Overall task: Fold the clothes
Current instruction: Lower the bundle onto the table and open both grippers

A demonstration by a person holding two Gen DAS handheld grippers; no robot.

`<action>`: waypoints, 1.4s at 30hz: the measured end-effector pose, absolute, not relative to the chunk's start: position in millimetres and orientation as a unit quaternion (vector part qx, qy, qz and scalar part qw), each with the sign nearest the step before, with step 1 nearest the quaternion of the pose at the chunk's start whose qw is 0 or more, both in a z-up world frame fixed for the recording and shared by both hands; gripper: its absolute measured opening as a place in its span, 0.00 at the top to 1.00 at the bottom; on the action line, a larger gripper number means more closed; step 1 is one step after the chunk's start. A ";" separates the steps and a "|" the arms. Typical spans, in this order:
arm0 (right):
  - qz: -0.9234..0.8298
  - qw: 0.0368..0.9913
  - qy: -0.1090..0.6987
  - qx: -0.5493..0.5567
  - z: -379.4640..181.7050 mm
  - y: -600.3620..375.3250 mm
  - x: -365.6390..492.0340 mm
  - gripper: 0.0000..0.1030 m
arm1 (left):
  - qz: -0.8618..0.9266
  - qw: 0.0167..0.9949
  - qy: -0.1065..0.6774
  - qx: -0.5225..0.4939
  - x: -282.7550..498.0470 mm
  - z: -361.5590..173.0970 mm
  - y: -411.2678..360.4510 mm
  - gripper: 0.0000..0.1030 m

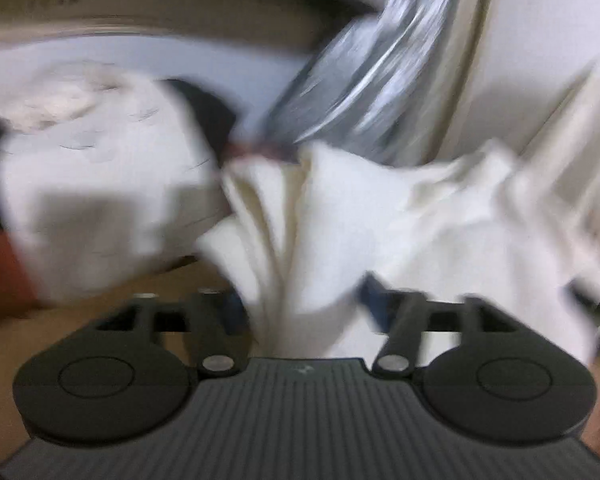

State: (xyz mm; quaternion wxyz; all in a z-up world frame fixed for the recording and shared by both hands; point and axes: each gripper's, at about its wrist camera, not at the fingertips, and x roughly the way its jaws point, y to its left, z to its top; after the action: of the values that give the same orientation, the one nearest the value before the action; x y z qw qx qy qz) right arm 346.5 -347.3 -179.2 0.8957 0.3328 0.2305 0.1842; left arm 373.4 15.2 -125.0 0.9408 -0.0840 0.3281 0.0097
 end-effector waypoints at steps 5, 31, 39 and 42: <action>0.113 0.884 0.318 0.323 -201.2 -346.5 384.6 0.40 | 0.063 0.918 0.386 -0.063 377.9 -175.0 12.9 0.30; 0.191 0.931 0.259 -0.170 -157.5 -232.7 371.6 0.24 | 0.066 0.917 0.390 0.047 370.6 -157.0 -31.5 0.45; 0.166 0.946 0.279 -0.017 -169.5 -268.3 391.1 0.14 | 0.077 0.920 0.382 0.038 369.0 -159.1 -31.6 0.37; 0.160 0.942 0.295 0.009 -171.0 -271.8 383.3 0.14 | 0.096 0.918 0.382 0.041 358.7 -147.3 -33.2 0.27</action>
State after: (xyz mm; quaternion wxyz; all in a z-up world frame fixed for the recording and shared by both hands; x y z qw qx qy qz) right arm 383.3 -271.8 -171.0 0.9418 0.0091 0.2954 0.1602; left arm 358.7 -33.2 -147.3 0.9183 0.0414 0.3819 0.0962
